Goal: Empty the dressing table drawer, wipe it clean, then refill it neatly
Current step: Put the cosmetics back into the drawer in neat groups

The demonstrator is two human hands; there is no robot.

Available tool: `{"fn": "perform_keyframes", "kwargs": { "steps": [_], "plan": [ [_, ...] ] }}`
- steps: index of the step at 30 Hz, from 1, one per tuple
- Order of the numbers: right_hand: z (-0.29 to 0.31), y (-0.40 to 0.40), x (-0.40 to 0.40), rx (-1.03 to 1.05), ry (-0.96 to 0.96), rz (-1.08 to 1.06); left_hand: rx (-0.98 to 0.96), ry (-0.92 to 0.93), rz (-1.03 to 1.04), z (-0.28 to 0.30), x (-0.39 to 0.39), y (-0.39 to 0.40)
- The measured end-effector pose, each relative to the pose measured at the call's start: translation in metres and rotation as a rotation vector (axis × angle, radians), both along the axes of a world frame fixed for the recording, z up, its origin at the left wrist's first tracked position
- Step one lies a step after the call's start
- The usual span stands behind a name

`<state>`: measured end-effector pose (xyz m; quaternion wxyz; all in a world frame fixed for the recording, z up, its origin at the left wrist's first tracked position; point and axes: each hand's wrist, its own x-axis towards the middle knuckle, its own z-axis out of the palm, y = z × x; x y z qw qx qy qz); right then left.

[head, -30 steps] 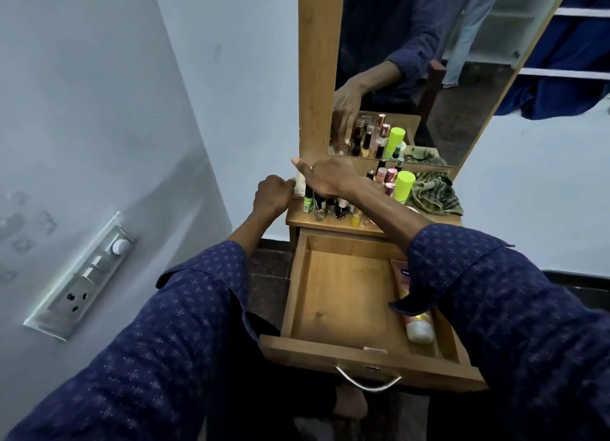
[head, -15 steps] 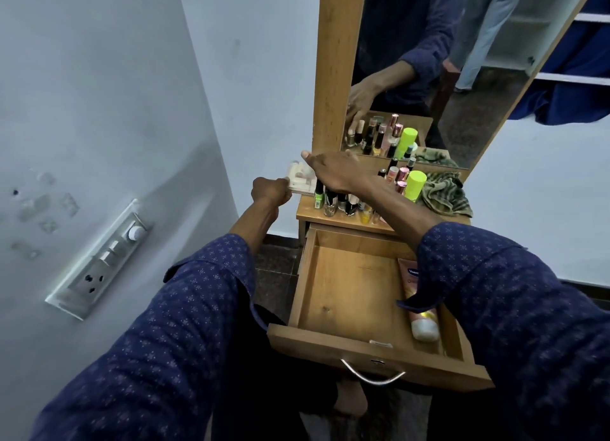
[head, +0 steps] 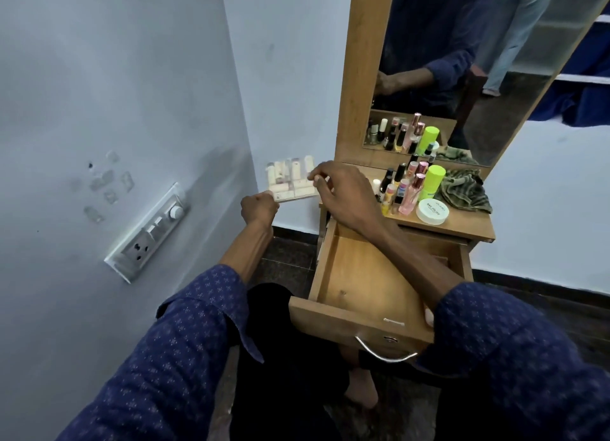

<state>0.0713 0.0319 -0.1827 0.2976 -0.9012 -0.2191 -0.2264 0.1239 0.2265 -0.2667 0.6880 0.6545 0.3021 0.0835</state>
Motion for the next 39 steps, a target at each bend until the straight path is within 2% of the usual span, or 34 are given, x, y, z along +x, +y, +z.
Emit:
{"fn": "perform_keyframes", "kwargs": {
  "steps": [6,9,12,15,21,27,34,39],
  "plan": [
    [-0.05,-0.016,-0.033,0.098,0.206,-0.193,0.006,-0.027,-0.008,-0.022,-0.046,0.002],
    [-0.066,-0.028,-0.045,0.091,0.436,-0.233,-0.008,-0.036,-0.063,-0.027,-0.069,-0.005],
    [-0.076,-0.04,-0.056,0.331,0.668,-0.175,-0.008,-0.03,-0.128,-0.027,-0.09,-0.014],
    [-0.083,-0.057,-0.064,0.593,0.796,-0.162,0.021,-0.029,-0.229,-0.027,-0.105,-0.025],
    [-0.1,-0.09,-0.081,0.872,0.882,-0.228,0.108,-0.03,-0.397,-0.026,-0.116,-0.051],
    [-0.118,-0.116,-0.086,1.056,0.954,-0.289,0.381,-0.038,-0.568,-0.023,-0.118,-0.074],
    [-0.133,-0.129,-0.085,1.141,0.954,-0.408,0.767,-0.156,-0.665,-0.023,-0.115,-0.098],
    [-0.14,-0.127,-0.077,1.098,0.949,-0.534,0.984,-0.234,-0.722,-0.031,-0.107,-0.103]
  ]
}}
